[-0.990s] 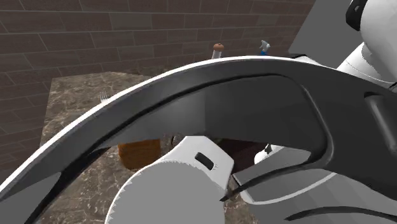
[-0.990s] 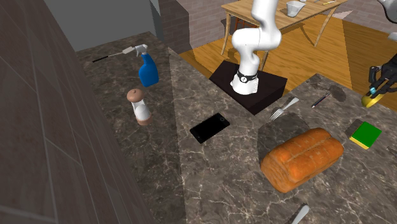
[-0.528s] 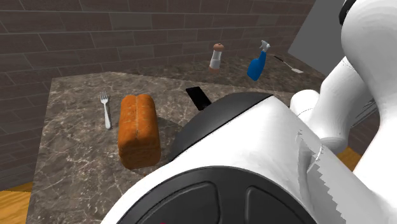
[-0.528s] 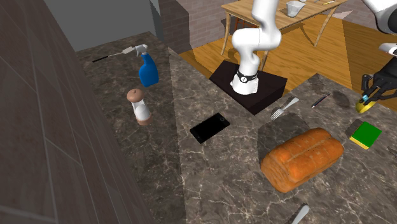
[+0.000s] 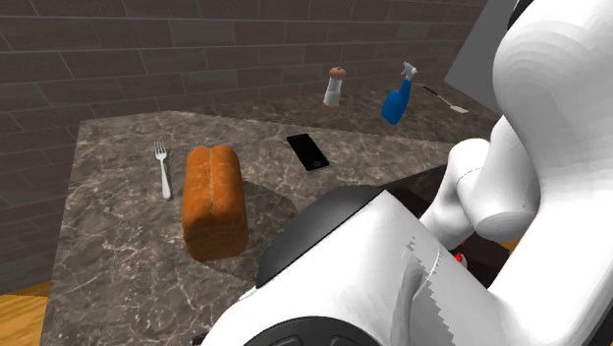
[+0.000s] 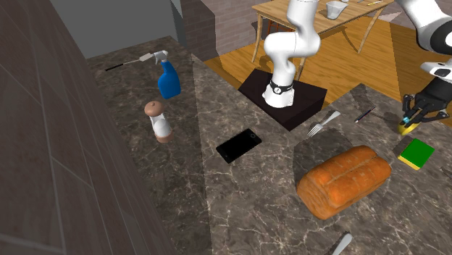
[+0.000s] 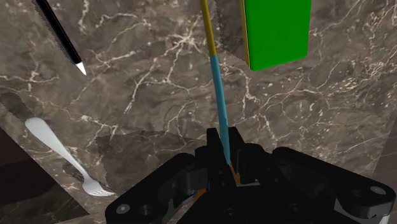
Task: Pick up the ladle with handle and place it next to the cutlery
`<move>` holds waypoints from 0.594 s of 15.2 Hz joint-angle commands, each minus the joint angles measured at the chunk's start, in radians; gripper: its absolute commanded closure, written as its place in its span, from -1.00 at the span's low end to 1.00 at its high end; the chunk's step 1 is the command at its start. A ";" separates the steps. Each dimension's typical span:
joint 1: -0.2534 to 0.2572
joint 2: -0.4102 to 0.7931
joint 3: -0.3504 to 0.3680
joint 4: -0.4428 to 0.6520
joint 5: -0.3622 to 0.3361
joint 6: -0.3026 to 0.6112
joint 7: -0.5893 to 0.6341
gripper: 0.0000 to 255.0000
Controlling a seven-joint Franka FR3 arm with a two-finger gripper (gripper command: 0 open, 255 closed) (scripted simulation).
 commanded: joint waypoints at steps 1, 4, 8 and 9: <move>0.001 0.008 0.000 -0.006 -0.008 0.009 0.008 1.00; 0.001 0.008 0.000 -0.006 -0.008 0.009 0.008 1.00; 0.001 0.008 0.000 -0.006 -0.008 0.009 0.008 1.00; 0.001 0.008 0.000 -0.005 -0.008 0.009 0.008 -1.00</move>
